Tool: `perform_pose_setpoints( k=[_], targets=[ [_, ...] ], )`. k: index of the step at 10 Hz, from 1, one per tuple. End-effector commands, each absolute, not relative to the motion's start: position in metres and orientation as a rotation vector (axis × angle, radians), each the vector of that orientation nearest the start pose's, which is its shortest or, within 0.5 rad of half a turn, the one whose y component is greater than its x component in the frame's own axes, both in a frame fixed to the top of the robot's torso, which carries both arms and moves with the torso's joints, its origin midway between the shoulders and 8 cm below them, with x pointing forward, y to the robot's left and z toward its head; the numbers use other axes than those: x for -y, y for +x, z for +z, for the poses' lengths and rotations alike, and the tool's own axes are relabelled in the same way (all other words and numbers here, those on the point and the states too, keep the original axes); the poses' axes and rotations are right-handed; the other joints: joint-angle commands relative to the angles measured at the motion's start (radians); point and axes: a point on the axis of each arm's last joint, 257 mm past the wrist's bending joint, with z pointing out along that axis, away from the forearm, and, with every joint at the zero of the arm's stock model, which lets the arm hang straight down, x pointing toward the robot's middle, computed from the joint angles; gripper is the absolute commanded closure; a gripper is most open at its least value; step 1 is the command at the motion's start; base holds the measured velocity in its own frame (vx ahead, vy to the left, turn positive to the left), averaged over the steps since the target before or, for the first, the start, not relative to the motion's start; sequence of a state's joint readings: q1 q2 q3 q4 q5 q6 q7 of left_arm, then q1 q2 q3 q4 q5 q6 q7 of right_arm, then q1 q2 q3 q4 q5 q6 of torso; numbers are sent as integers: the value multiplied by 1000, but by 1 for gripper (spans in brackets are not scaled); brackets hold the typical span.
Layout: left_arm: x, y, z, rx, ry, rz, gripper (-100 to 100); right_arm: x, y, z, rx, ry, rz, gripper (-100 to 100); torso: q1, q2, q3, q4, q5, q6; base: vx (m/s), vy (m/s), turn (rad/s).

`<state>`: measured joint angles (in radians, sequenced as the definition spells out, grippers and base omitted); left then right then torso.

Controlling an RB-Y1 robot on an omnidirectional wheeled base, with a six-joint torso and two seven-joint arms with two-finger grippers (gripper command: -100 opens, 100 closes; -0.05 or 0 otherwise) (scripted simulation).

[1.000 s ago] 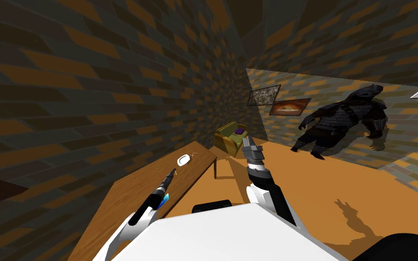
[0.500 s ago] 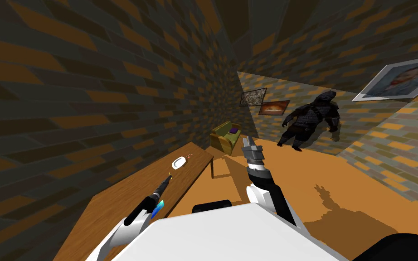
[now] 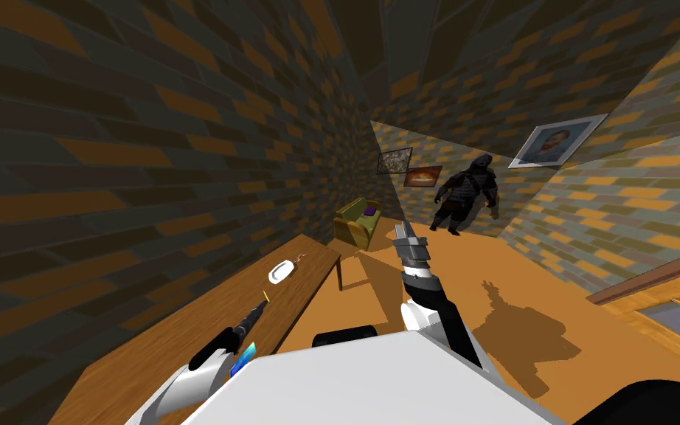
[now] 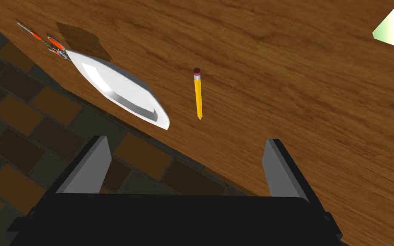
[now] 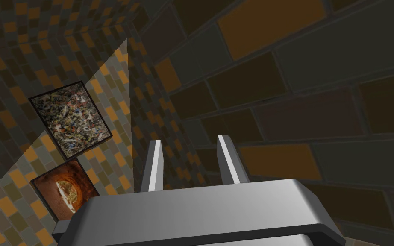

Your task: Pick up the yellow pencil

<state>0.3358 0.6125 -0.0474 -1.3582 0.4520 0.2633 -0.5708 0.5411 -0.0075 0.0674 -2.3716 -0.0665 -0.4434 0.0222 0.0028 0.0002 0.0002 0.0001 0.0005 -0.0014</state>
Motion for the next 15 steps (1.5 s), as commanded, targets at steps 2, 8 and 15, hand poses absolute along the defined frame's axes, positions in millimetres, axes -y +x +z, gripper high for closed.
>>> perform_pose_setpoints(
  k=[2,8,15],
  targets=[
    [-527,289,-486,-2121,-1217,-101,-100,267,334,41,-587,698,1380,0,0,0,0,0,0,1,-11,26,-245],
    [-591,231,-506,-2233,-1356,89,-100,267,334,41,-587,698,1379,0,0,-1,0,0,0,0,-5,25,-215],
    [-634,158,-520,-2312,-1586,230,-100,267,334,41,-587,698,1379,0,1,-1,-1,0,0,0,-5,33,-192]
  ],
)
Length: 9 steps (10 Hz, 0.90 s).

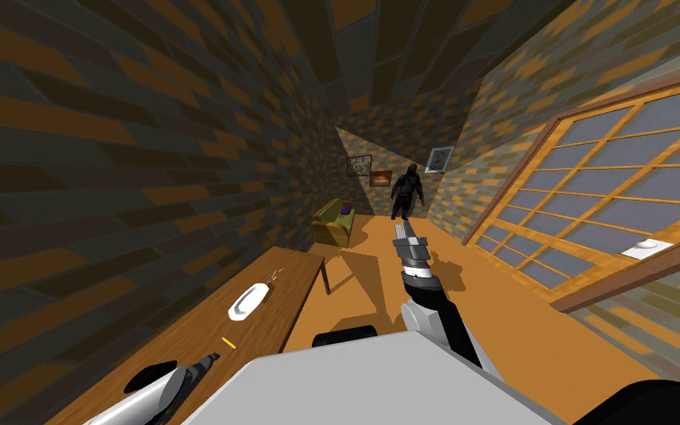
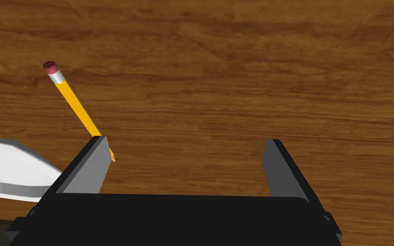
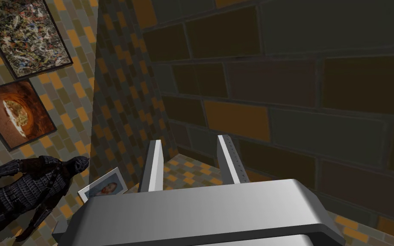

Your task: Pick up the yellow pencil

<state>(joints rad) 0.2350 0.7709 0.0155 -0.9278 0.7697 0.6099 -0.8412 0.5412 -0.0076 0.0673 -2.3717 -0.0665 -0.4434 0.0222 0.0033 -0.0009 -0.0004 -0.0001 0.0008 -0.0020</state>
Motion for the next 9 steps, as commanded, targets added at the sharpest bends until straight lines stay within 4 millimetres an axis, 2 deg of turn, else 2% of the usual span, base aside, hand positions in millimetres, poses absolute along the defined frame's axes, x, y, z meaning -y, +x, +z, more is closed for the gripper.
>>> perform_pose_setpoints(
  k=[1,3,6,9],
  targets=[
    [-640,147,-520,-2319,-1645,235,-100,267,334,41,-587,698,1379,0,0,0,0,0,0,0,-14,35,-253],
    [-641,142,-521,-2321,-1656,243,-100,267,334,41,-587,698,1379,0,0,0,0,0,0,0,-6,28,-63],
    [-645,116,-523,-2323,-1792,238,-100,267,334,41,-587,698,1379,0,1,0,0,0,0,1,-12,44,-239],
    [-642,102,-524,-2312,-1907,196,-100,267,334,41,-587,698,1379,0,0,0,0,0,0,0,-15,31,-174]
  ],
)
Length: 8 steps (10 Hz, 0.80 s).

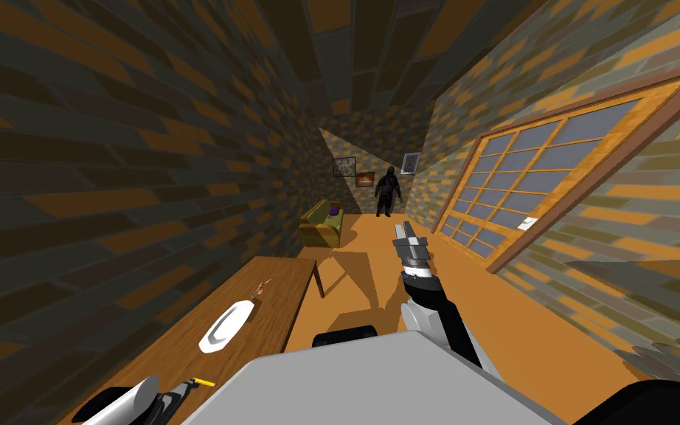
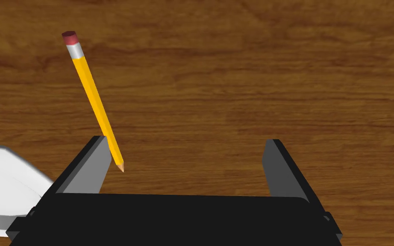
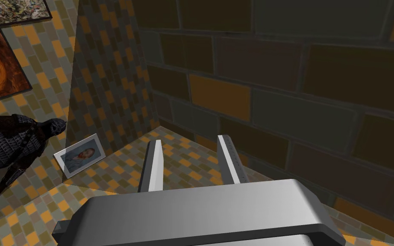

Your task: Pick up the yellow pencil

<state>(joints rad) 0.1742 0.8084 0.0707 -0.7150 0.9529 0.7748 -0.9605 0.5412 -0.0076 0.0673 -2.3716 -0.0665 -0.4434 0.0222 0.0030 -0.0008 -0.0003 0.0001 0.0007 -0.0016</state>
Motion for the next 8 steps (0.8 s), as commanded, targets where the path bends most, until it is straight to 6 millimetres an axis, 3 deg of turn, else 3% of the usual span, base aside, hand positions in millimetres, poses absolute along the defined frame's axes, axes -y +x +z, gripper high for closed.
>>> perform_pose_setpoints(
  k=[1,8],
  targets=[
    [-643,98,-525,-2310,-1915,202,-100,267,334,41,-587,698,1379,0,0,0,0,0,0,0,-12,32,-95],
    [-613,74,-534,-2229,-2182,29,-100,267,334,41,-587,698,1379,0,2,0,0,0,1,-1,-17,57,-222]
  ],
)
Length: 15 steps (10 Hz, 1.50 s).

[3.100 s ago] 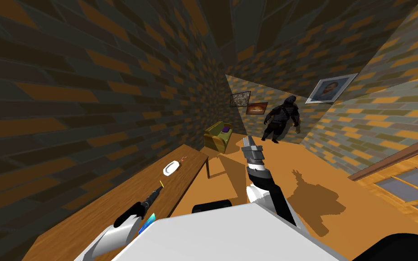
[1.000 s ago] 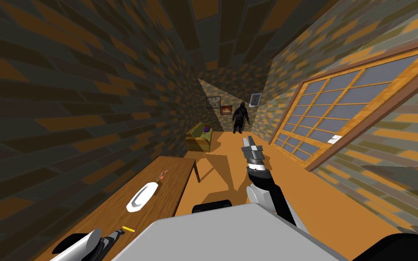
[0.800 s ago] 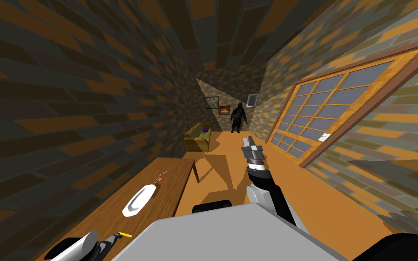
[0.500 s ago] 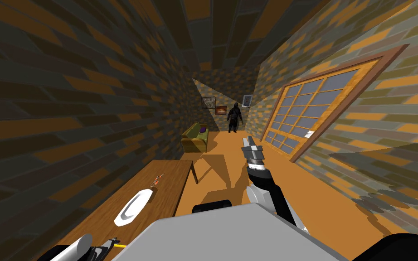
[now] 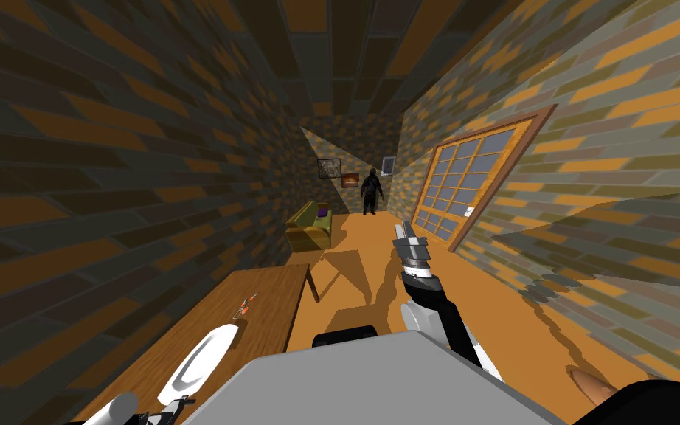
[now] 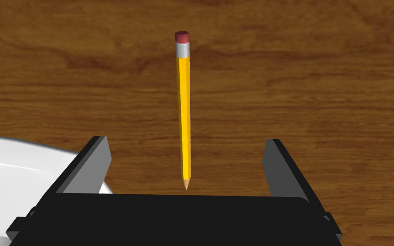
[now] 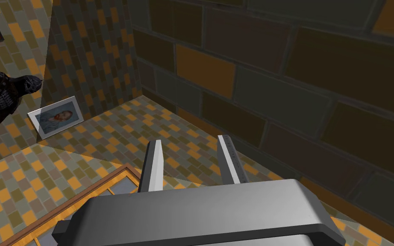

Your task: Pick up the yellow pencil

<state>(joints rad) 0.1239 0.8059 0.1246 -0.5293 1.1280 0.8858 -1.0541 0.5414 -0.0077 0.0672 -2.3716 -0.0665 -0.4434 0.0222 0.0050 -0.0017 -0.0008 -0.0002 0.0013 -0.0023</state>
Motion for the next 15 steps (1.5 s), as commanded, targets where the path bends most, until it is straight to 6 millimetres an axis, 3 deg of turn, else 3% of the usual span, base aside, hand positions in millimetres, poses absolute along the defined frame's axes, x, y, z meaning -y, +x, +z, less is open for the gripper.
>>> perform_pose_setpoints(
  k=[1,3,6,7,8,10,12,13,15],
  targets=[
    [-613,74,-534,-2229,-2182,29,-100,267,334,41,-587,698,1379,0,0,0,0,0,0,0,-8,36,-50],
    [-601,69,-541,-2222,-2221,0,-100,267,334,41,-587,698,1379,0,-2,0,0,0,0,0,-10,24,-83],
    [-602,69,-541,-2224,-2217,0,-100,267,334,41,-587,698,1379,0,-4,0,0,0,-1,-1,-3,4,-9],
    [-601,69,-541,-2223,-2219,0,0,267,334,41,-587,698,1379,0,-4,0,0,0,-1,-1,0,0,0],
    [-589,73,-554,-2219,-2221,-1,-100,267,334,41,-587,698,1379,0,-4,-1,0,0,-1,-1,-21,43,-19],
    [-576,77,-565,-2216,-2221,-3,-100,267,334,41,-587,698,1379,0,0,2,1,0,0,-1,-41,77,-23],
    [-578,75,-563,-2215,-2227,-6,-100,267,334,41,-587,698,1379,0,4,1,0,0,3,-1,-12,38,-6],
    [-578,75,-563,-2215,-2226,-6,100,267,334,41,-587,698,1379,0,5,0,0,0,4,-1,0,0,0],
    [-578,75,-563,-2214,-2226,-6,100,267,334,41,-587,698,1379,0,5,-1,-1,-1,4,-1,0,0,0]
  ],
)
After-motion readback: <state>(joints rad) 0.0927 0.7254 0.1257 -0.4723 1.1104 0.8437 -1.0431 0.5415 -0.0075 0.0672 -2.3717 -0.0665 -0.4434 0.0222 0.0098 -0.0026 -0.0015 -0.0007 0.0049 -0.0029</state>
